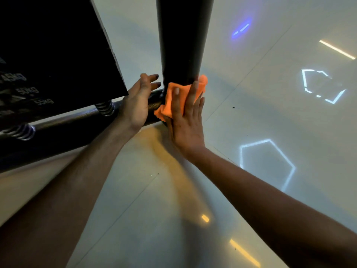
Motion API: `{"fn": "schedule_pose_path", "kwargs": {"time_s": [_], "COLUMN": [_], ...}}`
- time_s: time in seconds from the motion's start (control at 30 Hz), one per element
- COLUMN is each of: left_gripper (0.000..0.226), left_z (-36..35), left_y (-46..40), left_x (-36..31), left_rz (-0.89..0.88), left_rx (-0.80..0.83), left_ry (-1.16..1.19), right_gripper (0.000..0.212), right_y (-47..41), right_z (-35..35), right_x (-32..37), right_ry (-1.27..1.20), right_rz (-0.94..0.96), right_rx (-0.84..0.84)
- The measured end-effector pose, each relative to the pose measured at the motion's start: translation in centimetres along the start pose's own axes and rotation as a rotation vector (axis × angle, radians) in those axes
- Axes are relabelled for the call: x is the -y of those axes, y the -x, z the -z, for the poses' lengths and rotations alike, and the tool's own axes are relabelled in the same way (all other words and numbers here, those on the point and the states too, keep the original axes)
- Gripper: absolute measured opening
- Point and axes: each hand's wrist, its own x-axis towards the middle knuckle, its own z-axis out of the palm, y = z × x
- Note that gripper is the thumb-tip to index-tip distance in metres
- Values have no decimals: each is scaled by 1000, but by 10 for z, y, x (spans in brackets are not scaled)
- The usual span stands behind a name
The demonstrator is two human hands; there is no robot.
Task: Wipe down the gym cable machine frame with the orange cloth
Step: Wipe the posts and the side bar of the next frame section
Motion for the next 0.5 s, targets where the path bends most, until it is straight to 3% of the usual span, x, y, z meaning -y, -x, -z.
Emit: {"fn": "schedule_pose_path", "kwargs": {"time_s": [0.2,0.3,0.4,0.5], "left_gripper": [52,51,55,54], "left_z": [6,5,9,12], "left_y": [8,6,0,-1], "left_x": [15,16,21,18], "left_rz": [-34,-14,19,26], "left_rx": [-65,-97,-12,-41], "left_ry": [-279,-275,-132,-158], "right_gripper": [85,79,87,88], "right_y": [29,22,-2,3], "right_z": [-10,-10,-11,-18], "right_x": [-27,-10,13,-6], "right_ry": [115,58,22,78], "right_rz": [110,76,-5,109], "right_rx": [183,98,-46,-25]}}
